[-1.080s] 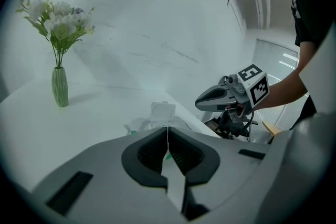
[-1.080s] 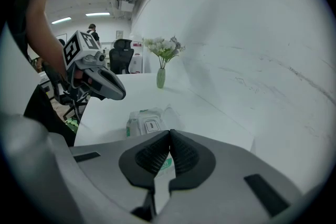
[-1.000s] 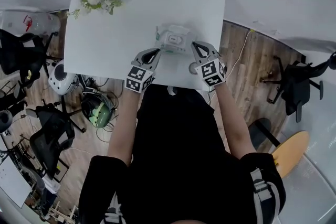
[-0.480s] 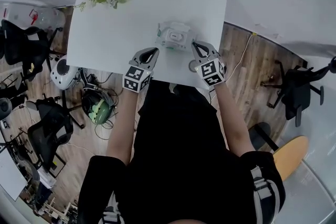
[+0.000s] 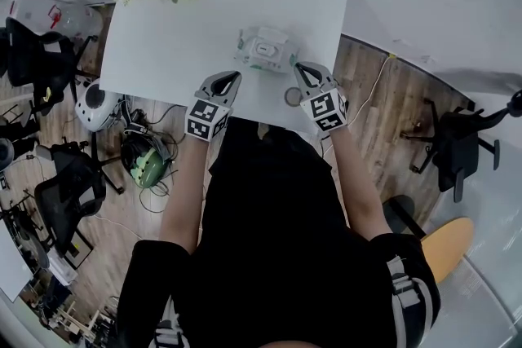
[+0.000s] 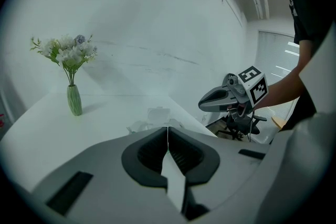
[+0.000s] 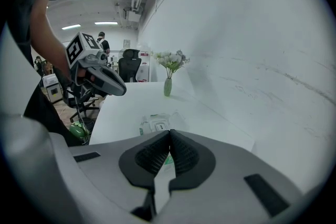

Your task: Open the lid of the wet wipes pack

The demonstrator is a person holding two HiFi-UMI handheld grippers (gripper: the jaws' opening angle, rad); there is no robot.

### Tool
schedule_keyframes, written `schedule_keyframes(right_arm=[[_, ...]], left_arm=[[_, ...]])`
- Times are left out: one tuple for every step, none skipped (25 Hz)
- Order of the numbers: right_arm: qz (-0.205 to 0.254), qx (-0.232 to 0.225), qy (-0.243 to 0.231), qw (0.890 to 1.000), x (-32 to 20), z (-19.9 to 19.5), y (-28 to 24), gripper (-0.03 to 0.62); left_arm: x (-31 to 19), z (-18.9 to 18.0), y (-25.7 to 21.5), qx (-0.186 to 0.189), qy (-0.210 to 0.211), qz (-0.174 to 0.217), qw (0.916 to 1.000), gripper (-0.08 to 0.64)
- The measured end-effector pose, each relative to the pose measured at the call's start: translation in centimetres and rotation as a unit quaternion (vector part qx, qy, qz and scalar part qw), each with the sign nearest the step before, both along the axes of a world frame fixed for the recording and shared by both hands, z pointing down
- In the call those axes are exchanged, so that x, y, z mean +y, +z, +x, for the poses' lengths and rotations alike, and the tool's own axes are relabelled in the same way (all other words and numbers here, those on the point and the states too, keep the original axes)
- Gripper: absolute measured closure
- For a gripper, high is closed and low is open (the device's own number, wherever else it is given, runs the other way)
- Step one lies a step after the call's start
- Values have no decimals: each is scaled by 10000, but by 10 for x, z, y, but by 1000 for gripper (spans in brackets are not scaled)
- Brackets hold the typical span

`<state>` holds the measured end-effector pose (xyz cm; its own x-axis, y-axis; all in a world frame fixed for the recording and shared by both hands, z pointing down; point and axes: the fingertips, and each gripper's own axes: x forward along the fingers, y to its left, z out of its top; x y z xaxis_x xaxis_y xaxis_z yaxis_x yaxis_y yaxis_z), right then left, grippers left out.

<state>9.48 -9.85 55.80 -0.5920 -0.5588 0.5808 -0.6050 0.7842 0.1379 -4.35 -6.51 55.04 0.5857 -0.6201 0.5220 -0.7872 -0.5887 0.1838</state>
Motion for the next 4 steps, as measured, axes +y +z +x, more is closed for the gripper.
schedule_keyframes(right_arm=[[3,-2,-11,10000,3,2,-1,577],[3,-2,-21,10000,6,5,-1,577],[2,0,-31,10000,10,8,-2,577],[1,3,-40,10000,13,11,-2,577]], left_arm=[[4,3,0,-5,-1,-4,10000,535],[7,6,-1,-2,-3,-3,10000,535],[11,10,-2,6,-6,0,10000,535],[15,13,-3,14,-10,4,10000,535]])
